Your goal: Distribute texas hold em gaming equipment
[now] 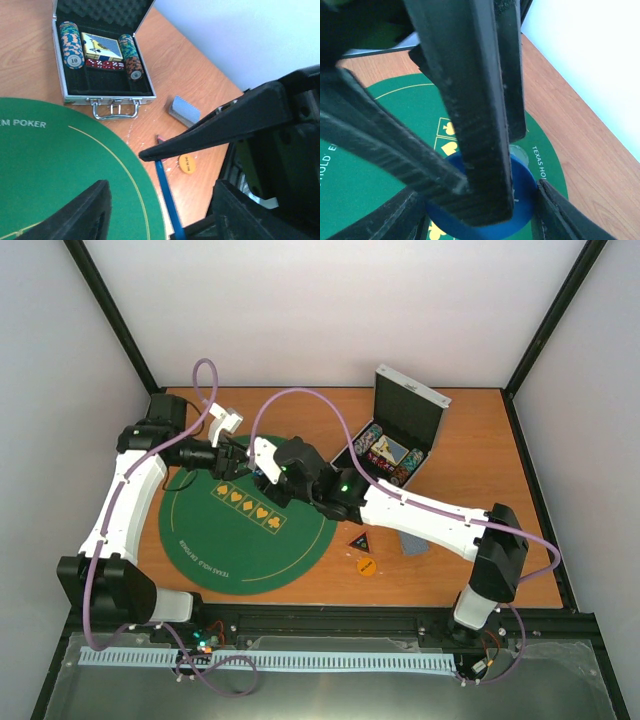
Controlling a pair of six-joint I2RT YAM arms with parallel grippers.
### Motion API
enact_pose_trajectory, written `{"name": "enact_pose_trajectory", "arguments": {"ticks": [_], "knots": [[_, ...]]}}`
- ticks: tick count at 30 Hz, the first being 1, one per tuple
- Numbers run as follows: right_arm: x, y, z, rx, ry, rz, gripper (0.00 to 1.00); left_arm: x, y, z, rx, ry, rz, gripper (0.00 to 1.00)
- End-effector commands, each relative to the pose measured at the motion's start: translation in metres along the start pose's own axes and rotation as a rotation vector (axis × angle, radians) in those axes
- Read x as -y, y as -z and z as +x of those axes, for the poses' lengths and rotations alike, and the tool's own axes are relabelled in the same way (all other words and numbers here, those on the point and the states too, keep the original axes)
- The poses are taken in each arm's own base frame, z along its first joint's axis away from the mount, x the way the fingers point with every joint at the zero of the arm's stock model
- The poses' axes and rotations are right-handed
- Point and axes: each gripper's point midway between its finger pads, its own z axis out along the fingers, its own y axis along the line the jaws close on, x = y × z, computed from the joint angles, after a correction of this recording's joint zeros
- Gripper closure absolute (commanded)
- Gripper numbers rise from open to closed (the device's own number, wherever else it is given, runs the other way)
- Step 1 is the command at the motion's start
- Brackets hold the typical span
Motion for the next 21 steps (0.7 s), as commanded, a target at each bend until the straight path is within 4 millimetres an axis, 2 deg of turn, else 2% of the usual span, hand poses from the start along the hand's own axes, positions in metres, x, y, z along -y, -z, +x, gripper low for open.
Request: {"name": "enact_pose_trajectory", "arguments": {"ticks": [1, 8, 11, 13, 16, 18, 19, 21], "knots": [[0.003, 0.005, -0.022, 0.065, 0.012, 0.024, 0.61, 0.005, 0.003, -0.006, 0.025, -0.030, -0.002, 0.49], [0.006, 0.006, -0.023, 0.070, 0.013, 0.050, 0.61, 0.002, -0.001, 0.002, 0.009, -0.013, 0.005, 0.74], [0.009, 0.006, -0.022, 0.066, 0.010, 0.068, 0.62, 0.008, -0.001, 0.005, 0.005, -0.018, 0.032, 0.86], [0.012, 0.006, -0.021, 0.061, 0.006, 0.084, 0.62, 0.013, -0.001, 0.006, 0.007, -0.029, 0.056, 0.98], [0.014, 0.007, -0.020, 0.066, 0.005, 0.098, 0.63, 0.018, 0.001, 0.006, 0.016, -0.045, 0.069, 0.99], [0.015, 0.008, -0.017, 0.064, 0.006, 0.106, 0.54, 0.020, 0.003, 0.004, 0.023, -0.055, 0.066, 0.99], [0.017, 0.008, -0.015, 0.058, 0.006, 0.116, 0.43, 0.020, 0.004, 0.001, 0.026, -0.062, 0.057, 0.99], [0.022, 0.010, -0.011, 0.046, 0.002, 0.144, 0.06, 0.013, 0.006, -0.002, 0.023, -0.062, 0.009, 0.99]]}}
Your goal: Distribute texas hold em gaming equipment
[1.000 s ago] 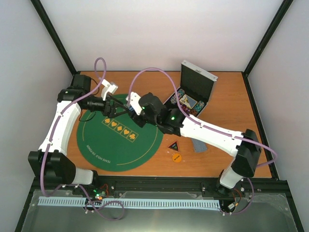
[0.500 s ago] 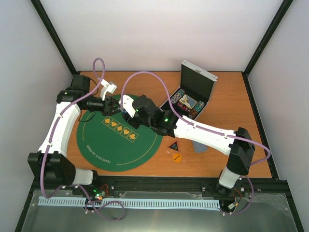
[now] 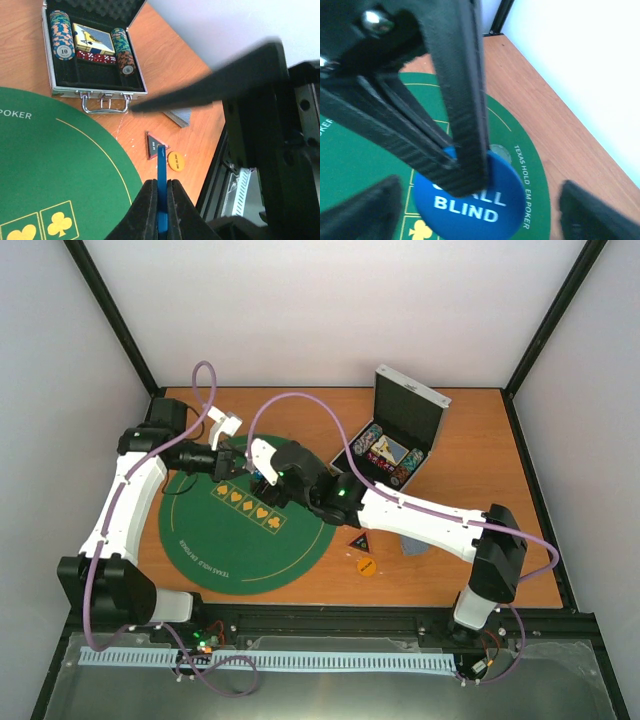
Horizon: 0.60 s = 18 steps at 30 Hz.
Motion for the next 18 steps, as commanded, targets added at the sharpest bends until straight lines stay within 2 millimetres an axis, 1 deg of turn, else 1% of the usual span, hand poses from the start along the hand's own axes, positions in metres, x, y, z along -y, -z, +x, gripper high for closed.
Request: {"name": "enact_pose_trajectory", "arguments": {"ticks": [1, 3, 5, 7, 9, 11, 14, 17, 18], "knots": [[0.022, 0.009, -0.006, 0.033, -0.041, 0.086, 0.01, 0.003, 0.009, -0.011, 0.026, -0.125, -0.062, 0.99], [0.027, 0.012, 0.001, 0.007, -0.051, 0.112, 0.00, -0.012, 0.012, -0.013, 0.024, -0.115, -0.122, 0.99], [0.029, 0.018, 0.009, -0.011, -0.058, 0.120, 0.00, -0.032, 0.021, -0.015, 0.031, -0.087, -0.193, 0.99], [0.029, 0.024, 0.015, -0.021, -0.064, 0.121, 0.00, -0.058, 0.037, -0.018, 0.045, -0.062, -0.288, 0.99], [0.031, 0.031, 0.023, -0.032, -0.071, 0.127, 0.00, -0.094, 0.055, -0.012, 0.050, -0.028, -0.411, 0.99], [0.034, 0.040, 0.030, -0.042, -0.081, 0.136, 0.00, -0.132, 0.073, 0.002, 0.047, 0.029, -0.520, 0.99], [0.043, 0.051, 0.044, -0.057, -0.118, 0.151, 0.00, -0.179, 0.099, 0.032, 0.045, 0.146, -0.603, 0.99], [0.059, 0.058, 0.065, -0.083, -0.194, 0.166, 0.00, -0.215, 0.122, 0.061, 0.063, 0.261, -0.641, 0.99], [0.065, 0.061, 0.073, -0.089, -0.216, 0.174, 0.00, -0.225, 0.133, 0.070, 0.075, 0.305, -0.658, 0.99]]}}
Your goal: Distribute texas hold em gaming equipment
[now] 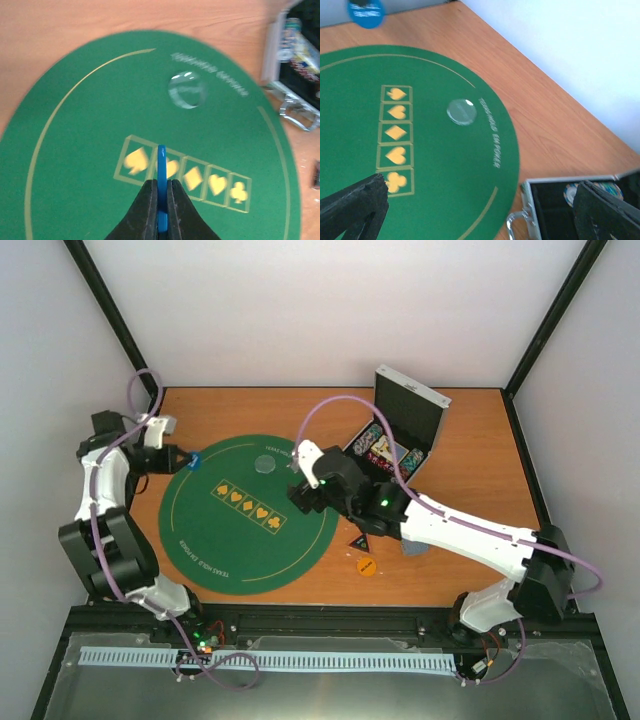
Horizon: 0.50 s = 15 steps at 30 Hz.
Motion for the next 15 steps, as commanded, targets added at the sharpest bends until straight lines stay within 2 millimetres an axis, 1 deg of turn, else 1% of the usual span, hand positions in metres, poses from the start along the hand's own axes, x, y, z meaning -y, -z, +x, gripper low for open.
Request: {"name": "enact_pose_trajectory", "arguments": {"ticks": [1, 4, 7, 10, 12, 15], "knots": [[0.035, 0.007, 0.029, -0.035, -0.124, 0.054, 0.00, -0.069, 0.002, 0.024, -0.014, 0.120, -0.098, 0.99], [0.047, 0.008, 0.044, -0.056, -0.159, 0.064, 0.00, -0.087, 0.000, 0.029, -0.011, 0.170, -0.111, 0.99], [0.056, 0.008, 0.060, -0.092, -0.160, 0.089, 0.00, -0.102, -0.008, 0.031, -0.019, 0.212, -0.131, 0.99], [0.061, 0.008, 0.073, -0.119, -0.153, 0.106, 0.00, -0.116, -0.018, 0.036, -0.041, 0.255, -0.144, 0.99], [0.062, 0.009, 0.079, -0.123, -0.156, 0.107, 0.00, -0.119, -0.024, 0.040, -0.053, 0.285, -0.125, 0.99], [0.063, 0.009, 0.087, -0.123, -0.167, 0.103, 0.00, -0.116, -0.035, 0.050, -0.076, 0.336, -0.066, 0.99]]}}
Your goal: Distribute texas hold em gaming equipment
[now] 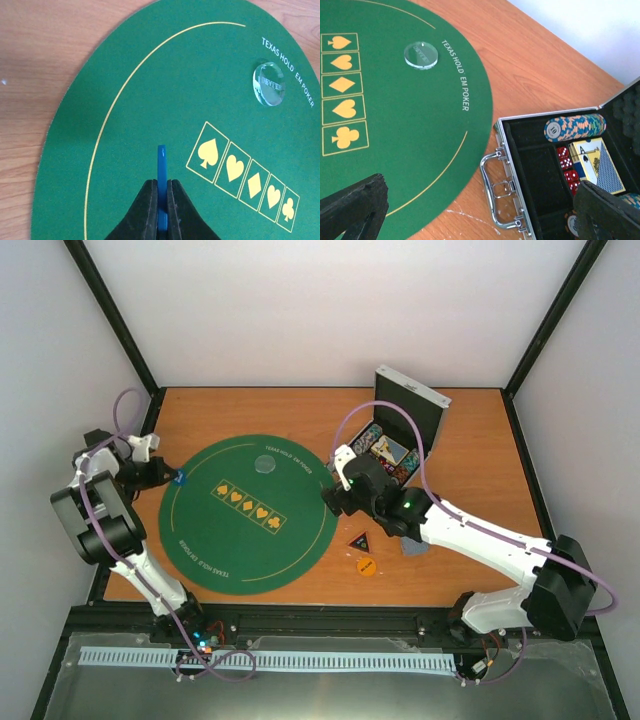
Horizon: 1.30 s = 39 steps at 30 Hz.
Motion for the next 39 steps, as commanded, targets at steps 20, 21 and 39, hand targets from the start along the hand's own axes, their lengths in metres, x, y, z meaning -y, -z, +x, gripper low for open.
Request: {"name": "enact_pose_trajectory", "arguments": {"ticks": [20, 21, 39], "knots": [[0.006, -0.005, 0.020, -0.025, -0.025, -0.012, 0.00, 0.003, -0.042, 0.057, -0.103, 0.066, 0.158, 0.99], [0.006, -0.005, 0.021, -0.027, -0.024, -0.013, 0.00, 0.001, -0.041, 0.059, -0.103, 0.080, 0.156, 0.99], [0.007, 0.000, 0.023, -0.034, -0.017, -0.014, 0.00, -0.066, -0.032, 0.101, -0.123, 0.198, -0.092, 0.94]]}}
